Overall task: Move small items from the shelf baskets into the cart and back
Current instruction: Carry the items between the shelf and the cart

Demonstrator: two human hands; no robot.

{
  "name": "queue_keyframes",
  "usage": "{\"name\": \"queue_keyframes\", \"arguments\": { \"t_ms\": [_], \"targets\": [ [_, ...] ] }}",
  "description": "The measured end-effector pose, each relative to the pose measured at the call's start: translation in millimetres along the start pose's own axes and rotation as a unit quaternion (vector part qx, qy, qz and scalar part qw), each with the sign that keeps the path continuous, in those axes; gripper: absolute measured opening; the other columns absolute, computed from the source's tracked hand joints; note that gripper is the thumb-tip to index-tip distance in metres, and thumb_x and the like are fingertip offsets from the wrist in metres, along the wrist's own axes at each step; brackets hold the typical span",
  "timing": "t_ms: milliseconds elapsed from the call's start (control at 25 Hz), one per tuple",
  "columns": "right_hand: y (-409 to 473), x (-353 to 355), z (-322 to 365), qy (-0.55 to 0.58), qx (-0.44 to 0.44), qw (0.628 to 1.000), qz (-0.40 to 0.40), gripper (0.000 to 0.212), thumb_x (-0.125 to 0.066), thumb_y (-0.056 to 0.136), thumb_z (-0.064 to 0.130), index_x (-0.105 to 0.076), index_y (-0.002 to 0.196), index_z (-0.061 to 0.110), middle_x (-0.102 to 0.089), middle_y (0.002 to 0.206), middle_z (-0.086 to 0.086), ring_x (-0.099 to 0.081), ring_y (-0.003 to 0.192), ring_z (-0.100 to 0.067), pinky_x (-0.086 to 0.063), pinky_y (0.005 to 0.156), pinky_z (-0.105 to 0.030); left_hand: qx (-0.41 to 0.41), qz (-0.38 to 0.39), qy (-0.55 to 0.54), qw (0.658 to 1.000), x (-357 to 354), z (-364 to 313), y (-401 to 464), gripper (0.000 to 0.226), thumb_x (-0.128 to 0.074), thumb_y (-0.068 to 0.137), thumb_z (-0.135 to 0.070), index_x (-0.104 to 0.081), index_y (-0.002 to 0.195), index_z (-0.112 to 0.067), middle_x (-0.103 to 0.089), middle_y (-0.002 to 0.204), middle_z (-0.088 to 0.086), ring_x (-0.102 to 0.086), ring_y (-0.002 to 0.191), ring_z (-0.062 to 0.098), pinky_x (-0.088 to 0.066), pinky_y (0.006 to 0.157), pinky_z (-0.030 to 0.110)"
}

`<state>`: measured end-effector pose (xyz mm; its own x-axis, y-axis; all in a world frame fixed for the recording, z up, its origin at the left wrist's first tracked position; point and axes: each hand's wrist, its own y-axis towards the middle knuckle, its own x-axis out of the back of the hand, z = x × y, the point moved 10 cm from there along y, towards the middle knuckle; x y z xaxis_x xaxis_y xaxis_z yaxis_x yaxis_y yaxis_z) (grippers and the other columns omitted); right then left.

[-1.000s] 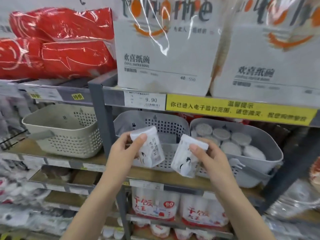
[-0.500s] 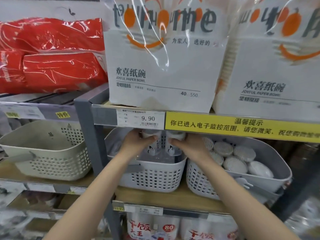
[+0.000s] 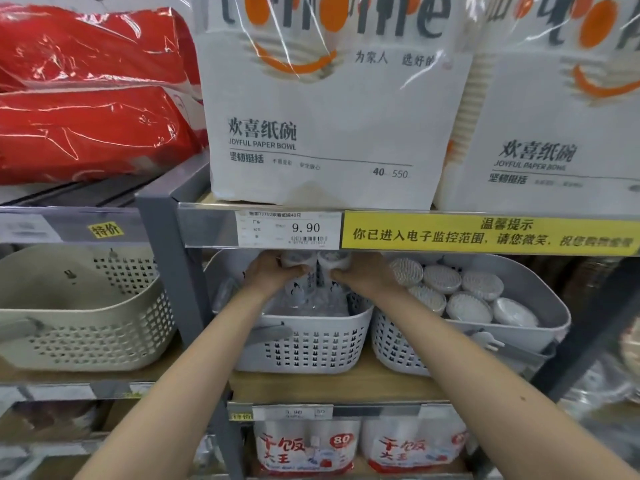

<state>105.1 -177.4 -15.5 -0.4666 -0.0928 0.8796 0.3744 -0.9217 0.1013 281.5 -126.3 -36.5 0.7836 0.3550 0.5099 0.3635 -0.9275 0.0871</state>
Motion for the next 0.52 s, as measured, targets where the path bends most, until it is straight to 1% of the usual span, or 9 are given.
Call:
{"name": "queue_keyframes", "arguments": {
  "t_ms": [40, 80, 160, 200, 280, 320, 400, 520],
  "targets": [
    [-2, 2, 4, -0.021, 0.012, 1.0, -0.012, 0.045, -0.062, 0.084, 0.036, -0.057, 0.122, 0.013, -0.064, 0.118, -0.007, -0.06, 0.105, -0.02, -0.05, 0.083, -0.031, -0.003, 0.003, 0.005, 1.0, 0, -1, 0, 0.082, -0.074, 0.045, -0.062, -0.064, 0.117, -0.022, -0.067, 0.116, -0.001, -0.061, 0.108, 0.021, -0.051, 0.093, 0.044],
    [-4, 4, 8, -0.031, 0.028, 0.999, -0.024, 0.046, -0.062, 0.085, 0.032, -0.053, 0.126, 0.011, -0.061, 0.123, -0.009, -0.057, 0.111, -0.023, -0.049, 0.086, -0.032, -0.002, 0.008, 0.015, 1.0, 0, -1, -1, 0.076, -0.078, 0.052, -0.055, -0.062, 0.118, -0.02, -0.066, 0.117, 0.001, -0.061, 0.108, 0.023, -0.051, 0.092, 0.045],
    [-6, 9, 14, -0.037, 0.053, 0.997, -0.047, 0.051, -0.062, 0.087, 0.027, -0.047, 0.131, 0.007, -0.055, 0.13, -0.012, -0.051, 0.121, -0.027, -0.045, 0.091, -0.034, -0.003, 0.015, 0.043, 0.999, -1, -4, -3, 0.062, -0.081, 0.067, -0.033, -0.058, 0.12, -0.013, -0.064, 0.119, 0.008, -0.059, 0.109, 0.028, -0.05, 0.093, 0.043],
    [-7, 11, 15, -0.046, 0.056, 0.996, -0.054, 0.052, -0.063, 0.086, 0.026, -0.046, 0.131, 0.006, -0.054, 0.13, -0.012, -0.049, 0.122, -0.028, -0.045, 0.091, -0.034, -0.001, 0.018, 0.063, 0.998, -2, -3, -2, 0.058, -0.08, 0.07, -0.027, -0.056, 0.12, -0.009, -0.063, 0.119, 0.008, -0.059, 0.109, 0.028, -0.049, 0.092, 0.04],
    [-6, 13, 16, -0.086, 0.058, 0.992, -0.07, 0.051, -0.067, 0.084, 0.027, -0.051, 0.127, 0.006, -0.056, 0.127, -0.012, -0.051, 0.12, -0.027, -0.045, 0.088, -0.032, 0.02, 0.02, 0.101, 0.995, -4, 1, -1, 0.052, -0.078, 0.074, -0.024, -0.055, 0.117, -0.005, -0.061, 0.114, 0.006, -0.058, 0.107, 0.027, -0.046, 0.084, 0.031],
    [-5, 12, 15, -0.114, 0.056, 0.989, -0.076, 0.049, -0.067, 0.083, 0.029, -0.053, 0.125, 0.007, -0.058, 0.125, -0.011, -0.052, 0.118, -0.027, -0.045, 0.087, -0.031, 0.033, 0.021, 0.115, 0.993, -5, 4, 0, 0.05, -0.078, 0.075, -0.024, -0.055, 0.115, -0.004, -0.062, 0.114, 0.008, -0.058, 0.107, 0.027, -0.044, 0.08, 0.03],
    [-6, 12, 14, -0.159, 0.051, 0.982, -0.085, 0.049, -0.067, 0.082, 0.03, -0.054, 0.124, 0.008, -0.059, 0.124, -0.011, -0.052, 0.117, -0.028, -0.043, 0.09, -0.032, 0.049, 0.024, 0.142, 0.988, -6, 7, 0, 0.048, -0.078, 0.075, -0.027, -0.056, 0.112, -0.004, -0.062, 0.117, 0.012, -0.058, 0.107, 0.027, -0.04, 0.074, 0.028],
    [-5, 12, 14, -0.168, 0.042, 0.981, -0.089, 0.052, -0.069, 0.081, 0.026, -0.051, 0.127, 0.009, -0.056, 0.128, -0.011, -0.049, 0.12, -0.03, -0.041, 0.096, -0.035, 0.043, 0.002, 0.168, 0.985, -3, 2, 1, 0.044, -0.077, 0.076, -0.026, -0.058, 0.109, -0.004, -0.062, 0.117, 0.012, -0.058, 0.107, 0.027, -0.037, 0.072, 0.027]
  ]
}}
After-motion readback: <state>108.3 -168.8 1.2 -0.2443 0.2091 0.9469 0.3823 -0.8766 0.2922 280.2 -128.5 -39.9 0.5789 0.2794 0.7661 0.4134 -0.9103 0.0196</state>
